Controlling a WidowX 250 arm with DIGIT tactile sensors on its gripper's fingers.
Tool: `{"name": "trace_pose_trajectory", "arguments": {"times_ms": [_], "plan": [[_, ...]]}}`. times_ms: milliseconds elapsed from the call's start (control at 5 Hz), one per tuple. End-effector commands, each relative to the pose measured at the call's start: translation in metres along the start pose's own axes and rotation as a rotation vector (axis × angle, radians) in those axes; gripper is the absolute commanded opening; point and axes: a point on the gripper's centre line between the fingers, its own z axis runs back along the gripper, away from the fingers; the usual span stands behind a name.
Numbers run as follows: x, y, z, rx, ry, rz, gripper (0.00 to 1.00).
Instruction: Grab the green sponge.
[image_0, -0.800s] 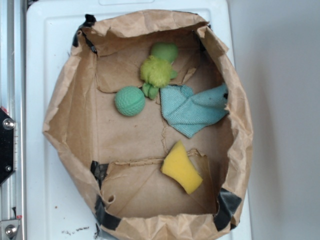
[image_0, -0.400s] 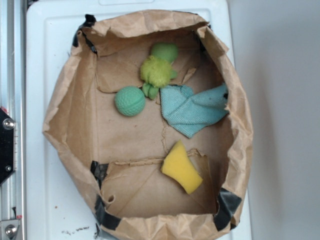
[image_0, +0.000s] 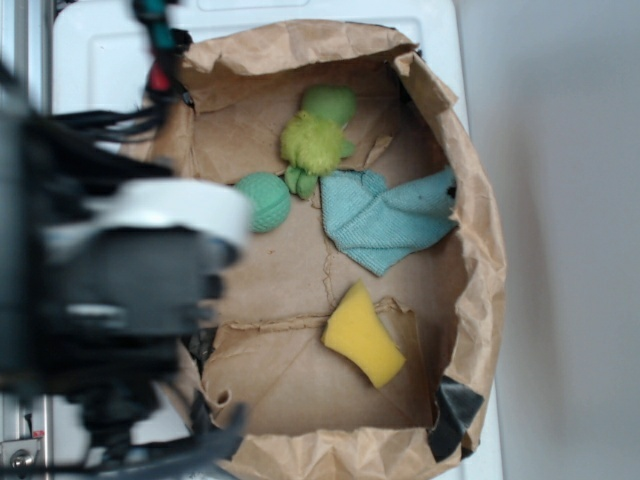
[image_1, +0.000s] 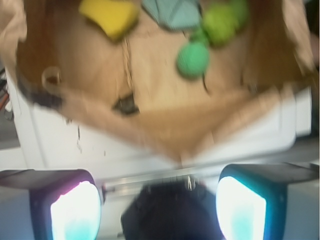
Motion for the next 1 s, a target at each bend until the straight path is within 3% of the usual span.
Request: {"name": "trace_pose_trajectory", "arguments": {"times_ms": [0, 200, 400, 600, 800], "plan": [[0.039, 0.02, -0.007, 0.033, -0.17, -0.262, 1.0], [0.059, 0.018, -0.025, 0.019, -0.183, -0.48, 1.0], [0.081, 0.008, -0.044, -0.007, -0.179, -0.556, 1.0], [0.091, -0.018, -0.068, 0.013, -0.188, -0.597, 1.0], [0.088, -0.036, -0.079, -0.015, -0.18, -0.636, 1.0]]}}
